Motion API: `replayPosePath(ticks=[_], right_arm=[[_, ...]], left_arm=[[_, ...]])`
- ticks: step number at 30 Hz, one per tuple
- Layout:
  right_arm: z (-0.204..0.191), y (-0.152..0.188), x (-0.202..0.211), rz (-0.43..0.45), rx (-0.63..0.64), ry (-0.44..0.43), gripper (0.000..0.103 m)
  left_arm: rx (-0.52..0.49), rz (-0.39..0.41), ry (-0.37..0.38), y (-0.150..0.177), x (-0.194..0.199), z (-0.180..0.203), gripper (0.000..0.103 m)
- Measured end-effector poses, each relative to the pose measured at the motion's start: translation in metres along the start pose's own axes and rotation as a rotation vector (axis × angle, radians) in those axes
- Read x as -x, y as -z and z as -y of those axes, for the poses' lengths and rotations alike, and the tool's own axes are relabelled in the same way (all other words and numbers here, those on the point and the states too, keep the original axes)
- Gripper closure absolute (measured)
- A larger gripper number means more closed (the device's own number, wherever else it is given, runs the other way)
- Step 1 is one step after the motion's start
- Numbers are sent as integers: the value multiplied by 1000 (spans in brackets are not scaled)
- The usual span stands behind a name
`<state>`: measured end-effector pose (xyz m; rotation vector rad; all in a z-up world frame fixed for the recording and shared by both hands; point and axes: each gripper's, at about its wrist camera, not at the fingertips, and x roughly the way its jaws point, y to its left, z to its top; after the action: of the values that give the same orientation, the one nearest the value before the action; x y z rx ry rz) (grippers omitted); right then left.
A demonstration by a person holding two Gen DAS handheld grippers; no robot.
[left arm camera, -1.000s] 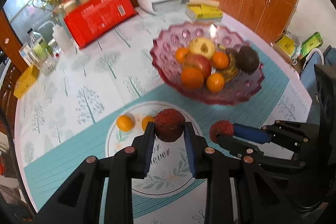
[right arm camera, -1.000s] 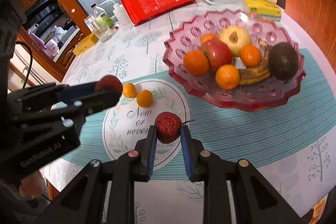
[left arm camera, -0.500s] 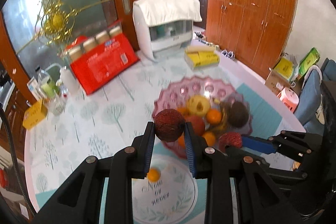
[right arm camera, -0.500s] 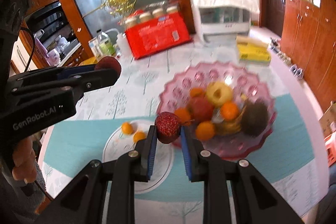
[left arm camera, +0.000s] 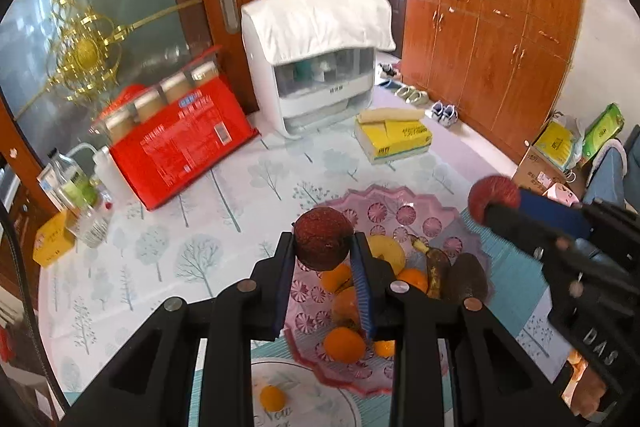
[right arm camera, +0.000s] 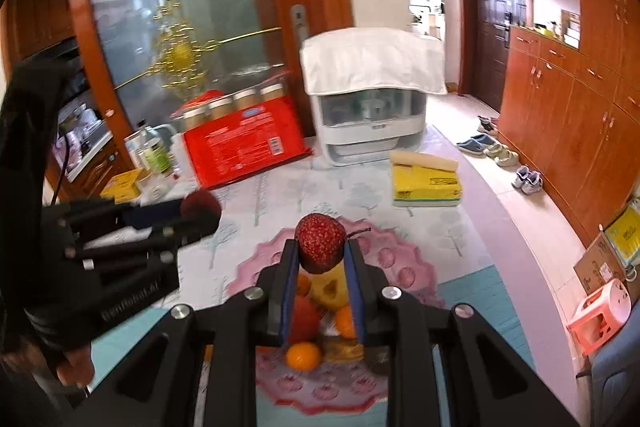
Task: Organize fruits
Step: 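Carry the lychee with the right tool while the left tool carries its lychee over the pink bowl, then open the right tool over the bowl while the left tool releases its lychee there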
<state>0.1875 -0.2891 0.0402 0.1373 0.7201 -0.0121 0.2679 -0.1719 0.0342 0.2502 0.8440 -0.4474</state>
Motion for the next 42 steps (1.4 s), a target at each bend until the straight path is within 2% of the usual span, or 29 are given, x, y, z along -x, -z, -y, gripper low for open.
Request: replayPosePath(ticks=[4,15,27,28,30,32,34,36,37,42], right_arm=[[17,-1,-25,-39,-39,32,80],[46,22,-80,-154,-76,136,80],[50,31,-103,-213,-82,162,80],[50,31,-103,-214,-82,163,80],[50,31,-105,-216,-78,167,79],[48,31,-106,-217,-70,176,79],[46,32,-107,-222,-58,191,78],[43,32,-106,-220,-38,219,65],[41,33,-105,-213,-31,226,62],[37,34,-98,-194,-17,233,61]], left_arm=[[9,-47,-1,2,-31,5,77],[-15,-139,-24,14,-84,15,76],[-37,-181,-26,22,-102,20,74],[-44,-177,-33,23,-102,21,69],[-50,-170,-44,23,-101,21,54],[-47,-156,-65,23,-98,21,19],[-45,-132,-76,23,-94,21,15],[-52,-134,-71,23,-92,21,15],[-54,-135,-77,24,-92,21,15],[-46,-150,-77,25,-90,18,15]])
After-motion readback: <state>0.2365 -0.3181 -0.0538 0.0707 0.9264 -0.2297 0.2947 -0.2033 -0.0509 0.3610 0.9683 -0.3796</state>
